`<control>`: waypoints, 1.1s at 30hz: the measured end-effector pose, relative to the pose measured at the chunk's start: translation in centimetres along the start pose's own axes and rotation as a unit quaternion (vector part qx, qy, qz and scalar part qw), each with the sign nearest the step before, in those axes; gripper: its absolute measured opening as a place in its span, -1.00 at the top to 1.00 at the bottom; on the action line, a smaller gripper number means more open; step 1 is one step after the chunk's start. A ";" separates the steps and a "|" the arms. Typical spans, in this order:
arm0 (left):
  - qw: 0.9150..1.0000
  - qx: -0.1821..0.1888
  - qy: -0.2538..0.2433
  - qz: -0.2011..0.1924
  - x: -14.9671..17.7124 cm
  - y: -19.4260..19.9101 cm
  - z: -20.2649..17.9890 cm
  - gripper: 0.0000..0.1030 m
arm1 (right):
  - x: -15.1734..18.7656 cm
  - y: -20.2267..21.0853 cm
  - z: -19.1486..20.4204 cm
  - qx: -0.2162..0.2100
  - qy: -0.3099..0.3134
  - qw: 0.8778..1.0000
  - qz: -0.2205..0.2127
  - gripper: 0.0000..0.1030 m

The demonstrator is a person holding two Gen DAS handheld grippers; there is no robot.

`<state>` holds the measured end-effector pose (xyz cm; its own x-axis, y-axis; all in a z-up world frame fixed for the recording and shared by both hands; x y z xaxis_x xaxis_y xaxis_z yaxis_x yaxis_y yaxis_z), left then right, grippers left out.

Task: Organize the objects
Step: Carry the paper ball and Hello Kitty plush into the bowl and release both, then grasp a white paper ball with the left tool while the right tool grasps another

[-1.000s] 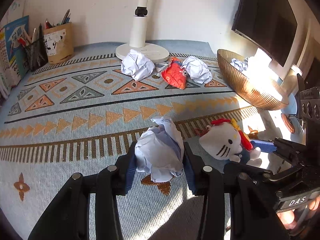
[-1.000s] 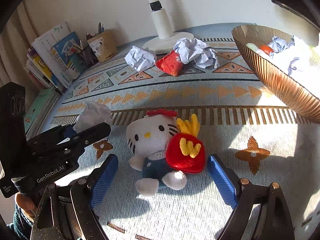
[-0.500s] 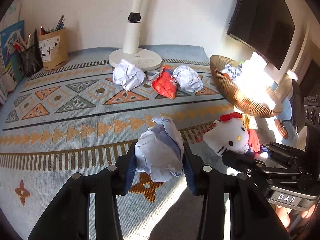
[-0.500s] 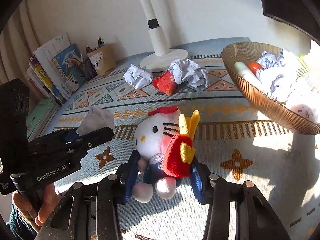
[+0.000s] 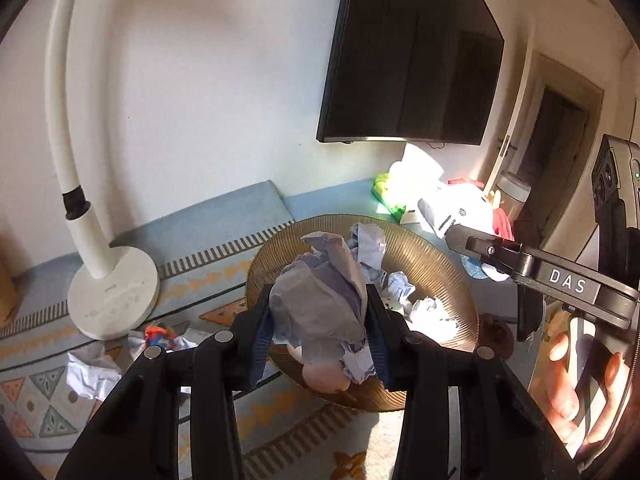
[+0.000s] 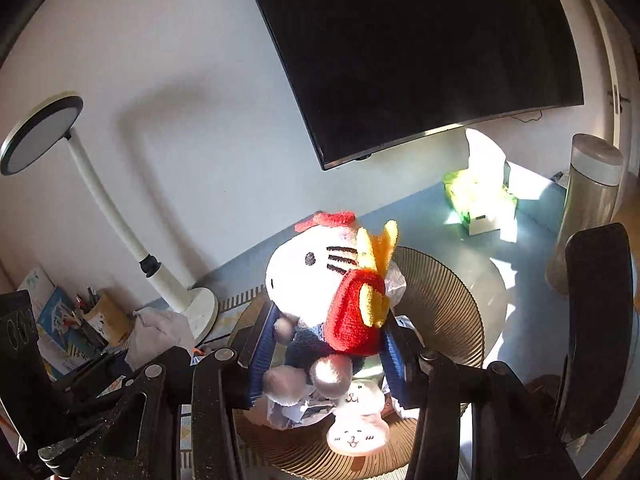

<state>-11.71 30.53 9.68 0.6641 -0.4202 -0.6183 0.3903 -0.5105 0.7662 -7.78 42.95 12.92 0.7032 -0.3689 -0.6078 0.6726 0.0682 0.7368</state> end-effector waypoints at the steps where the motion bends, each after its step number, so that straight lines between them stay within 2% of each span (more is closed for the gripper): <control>1: 1.000 -0.001 -0.001 0.004 -0.3 -1.0 -0.2 0.24 | -0.4 -0.5 -0.4 0.005 -0.001 1.000 0.002 0.10; 4: 1.000 -0.004 -0.010 0.007 -1.1 -3.2 -1.0 0.22 | -1.3 -2.0 -1.0 0.010 0.001 1.000 0.013 0.01; 5: 1.000 -0.001 -0.010 0.009 -1.4 -3.8 -1.2 0.13 | -1.5 -2.5 -1.1 0.009 0.000 1.000 0.017 -0.22; 6: 1.000 0.003 -0.006 0.015 -1.5 -4.4 -1.2 -0.21 | -1.7 -3.1 -1.3 0.011 0.000 1.000 0.023 -0.34; 7: 1.000 0.003 0.000 0.019 -1.5 -4.8 -1.1 -0.71 | -1.7 -3.6 -1.7 0.015 -0.002 1.000 0.028 -0.39; 8: 1.000 0.004 0.009 0.017 -1.5 -4.9 -0.8 -0.87 | -1.6 -3.9 -2.2 0.017 -0.005 0.999 0.031 -0.39; 9: 1.000 0.005 0.018 0.011 -1.4 -4.8 -0.5 -0.92 | -1.5 -4.1 -2.6 0.015 -0.006 0.999 0.035 -0.39; 12: 1.000 0.002 0.022 0.018 -0.4 -4.1 0.4 -0.92 | -0.6 -3.8 -3.8 0.011 -0.018 0.999 0.036 -0.39; 16: 0.999 0.003 0.048 0.002 1.5 -0.7 2.5 -0.92 | 0.8 -2.4 -3.6 -0.006 -0.030 0.999 0.035 -0.39; 18: 0.998 0.003 0.069 -0.011 2.9 1.6 3.9 -0.92 | 1.5 -1.4 -2.1 -0.021 -0.019 0.999 0.032 -0.39; 22: 0.993 -0.026 0.104 -0.048 5.4 7.3 7.2 -0.92 | 3.1 1.1 3.3 -0.042 0.039 0.998 0.017 -0.39; 25: 0.987 -0.063 0.126 -0.083 7.5 11.8 9.9 -0.95 | 5.1 3.1 8.6 -0.082 0.093 0.992 0.003 -0.39; 28: 0.973 -0.142 0.151 -0.100 10.5 14.2 13.3 -0.99 | 8.6 3.1 13.1 -0.101 0.143 0.985 0.005 -0.45; 30: 0.961 -0.197 0.173 -0.083 13.2 13.7 16.0 -0.99 | 11.5 1.4 15.2 -0.106 0.167 0.980 0.020 -0.54; 31: 0.958 -0.213 0.181 -0.065 14.6 12.7 17.2 -0.99 | 13.0 0.0 15.8 -0.104 0.174 0.979 0.032 -0.55; 33: 0.956 -0.216 0.195 -0.031 17.3 10.5 19.2 -0.98 | 15.6 -3.1 16.7 -0.087 0.191 0.976 0.055 -0.55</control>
<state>-8.35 3.53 3.68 0.7860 -0.0444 -0.6166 0.6071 -0.1333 0.7834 -2.75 21.49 6.10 0.7852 0.0188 -0.6190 0.5946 0.2568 0.7619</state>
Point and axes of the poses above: each gripper's, at about its wrist camera, not at the fingertips, and y roughly against the way its jaws point, z to its left, x to its underside, the point moved 9 cm from there along -y, roughly the way its jaws point, and after that the axes turned 14 degrees about z, right-handed, at the moved point
